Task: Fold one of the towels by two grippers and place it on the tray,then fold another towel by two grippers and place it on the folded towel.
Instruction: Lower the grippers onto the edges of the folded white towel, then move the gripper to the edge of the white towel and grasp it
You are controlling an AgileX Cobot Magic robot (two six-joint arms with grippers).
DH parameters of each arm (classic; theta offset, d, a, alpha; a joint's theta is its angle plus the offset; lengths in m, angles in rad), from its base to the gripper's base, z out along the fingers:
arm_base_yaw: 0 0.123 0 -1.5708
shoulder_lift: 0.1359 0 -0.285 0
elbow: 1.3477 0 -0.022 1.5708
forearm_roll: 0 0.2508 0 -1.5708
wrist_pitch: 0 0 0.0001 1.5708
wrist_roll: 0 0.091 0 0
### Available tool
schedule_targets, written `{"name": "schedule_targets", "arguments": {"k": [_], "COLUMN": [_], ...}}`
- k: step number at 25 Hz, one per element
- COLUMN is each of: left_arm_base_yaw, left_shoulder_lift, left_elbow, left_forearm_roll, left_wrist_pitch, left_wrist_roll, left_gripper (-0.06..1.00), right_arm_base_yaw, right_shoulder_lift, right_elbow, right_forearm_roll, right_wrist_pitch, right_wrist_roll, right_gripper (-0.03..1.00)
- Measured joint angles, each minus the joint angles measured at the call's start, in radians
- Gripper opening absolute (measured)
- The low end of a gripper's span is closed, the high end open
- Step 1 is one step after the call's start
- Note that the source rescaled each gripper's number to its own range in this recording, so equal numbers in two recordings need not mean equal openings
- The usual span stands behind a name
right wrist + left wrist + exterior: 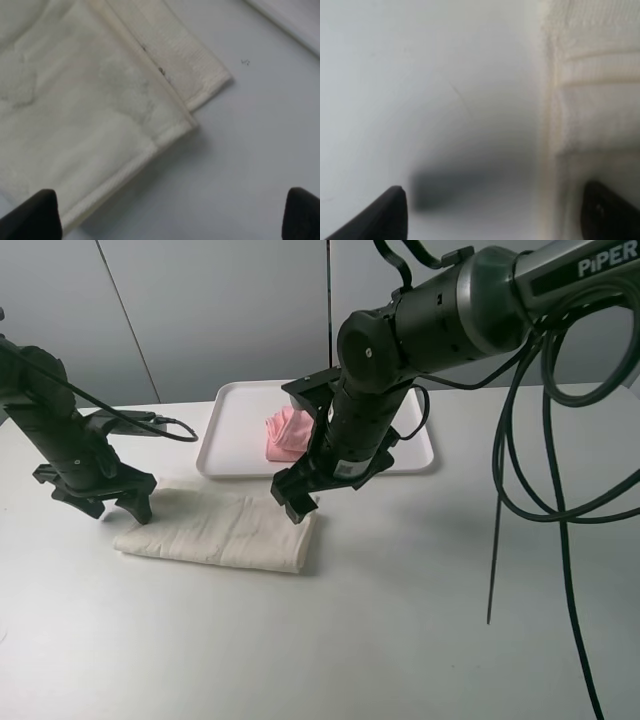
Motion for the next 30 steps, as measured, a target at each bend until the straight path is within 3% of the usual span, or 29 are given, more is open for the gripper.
{"name": "schedule_targets", "arguments": {"k": [14, 21, 30], "left_arm_base_yaw": [-0.003, -0.003, -0.003], "left_shoulder_lift": [0.033, 0.040, 0.040], "left_elbow": [-0.019, -0.031, -0.031], "left_forearm_roll": [0.022, 0.022, 0.016], "left_wrist_pitch": [0.017, 0.034, 0.034], "left_wrist_roll": [-0.029, -0.029, -0.029], "left_gripper": [0.90, 0.90, 0.90], "right_arm_base_yaw": [0.000, 0.000, 0.000], "right_shoulder_lift": [0.000, 0.000, 0.150], "right_elbow": [0.000, -0.008, -0.184], "right_forearm_roll": [0.015, 0.029, 0.084], "right_wrist_pitch": [0.035, 0.049, 0.174], "right_wrist_roll": [-0.004, 0.054, 0.109], "right_gripper": [0.95, 0.95, 0.95]}}
